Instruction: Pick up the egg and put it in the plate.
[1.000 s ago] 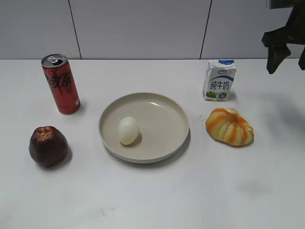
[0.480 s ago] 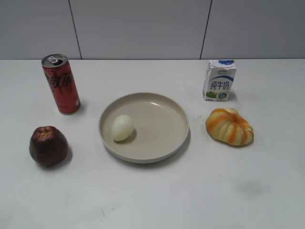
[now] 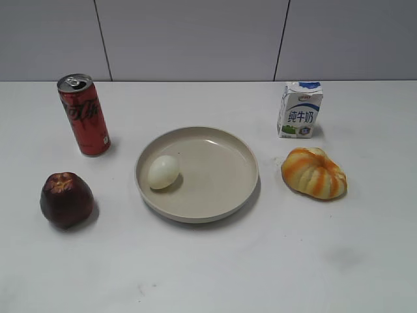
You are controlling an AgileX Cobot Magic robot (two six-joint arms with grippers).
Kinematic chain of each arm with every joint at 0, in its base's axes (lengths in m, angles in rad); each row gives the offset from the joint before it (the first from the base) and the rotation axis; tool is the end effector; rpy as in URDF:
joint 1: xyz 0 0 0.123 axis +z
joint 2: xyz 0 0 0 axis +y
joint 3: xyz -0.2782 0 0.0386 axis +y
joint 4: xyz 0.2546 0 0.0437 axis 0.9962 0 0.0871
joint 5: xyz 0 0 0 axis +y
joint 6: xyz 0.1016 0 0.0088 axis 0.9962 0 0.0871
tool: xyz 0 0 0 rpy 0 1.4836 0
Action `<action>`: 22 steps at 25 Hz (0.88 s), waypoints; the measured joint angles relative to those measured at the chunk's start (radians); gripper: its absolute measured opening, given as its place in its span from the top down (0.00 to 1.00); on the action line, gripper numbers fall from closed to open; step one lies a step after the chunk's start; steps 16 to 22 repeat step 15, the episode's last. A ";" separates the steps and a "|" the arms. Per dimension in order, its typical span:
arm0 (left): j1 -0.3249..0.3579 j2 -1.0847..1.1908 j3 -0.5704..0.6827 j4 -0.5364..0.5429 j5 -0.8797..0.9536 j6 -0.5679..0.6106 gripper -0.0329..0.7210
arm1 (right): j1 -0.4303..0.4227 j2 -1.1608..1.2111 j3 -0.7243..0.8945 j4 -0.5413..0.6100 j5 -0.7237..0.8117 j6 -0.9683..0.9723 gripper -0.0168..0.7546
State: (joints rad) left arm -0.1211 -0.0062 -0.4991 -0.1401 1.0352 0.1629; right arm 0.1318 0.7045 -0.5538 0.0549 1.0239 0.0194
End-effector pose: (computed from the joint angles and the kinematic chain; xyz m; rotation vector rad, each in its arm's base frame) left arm 0.0132 -0.0140 0.2783 0.2890 1.9876 -0.1401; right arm 0.1170 0.0203 0.2474 -0.1269 2.6581 0.1211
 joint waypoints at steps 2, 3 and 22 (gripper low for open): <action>0.000 0.000 0.000 0.000 0.000 0.000 0.65 | 0.000 -0.080 0.031 0.000 0.008 0.000 0.35; 0.000 0.000 0.000 0.000 0.000 0.000 0.65 | 0.000 -0.121 0.042 0.000 0.010 0.000 0.35; 0.000 0.000 0.000 0.000 0.000 0.000 0.65 | 0.000 -0.548 0.053 0.000 0.015 0.000 0.35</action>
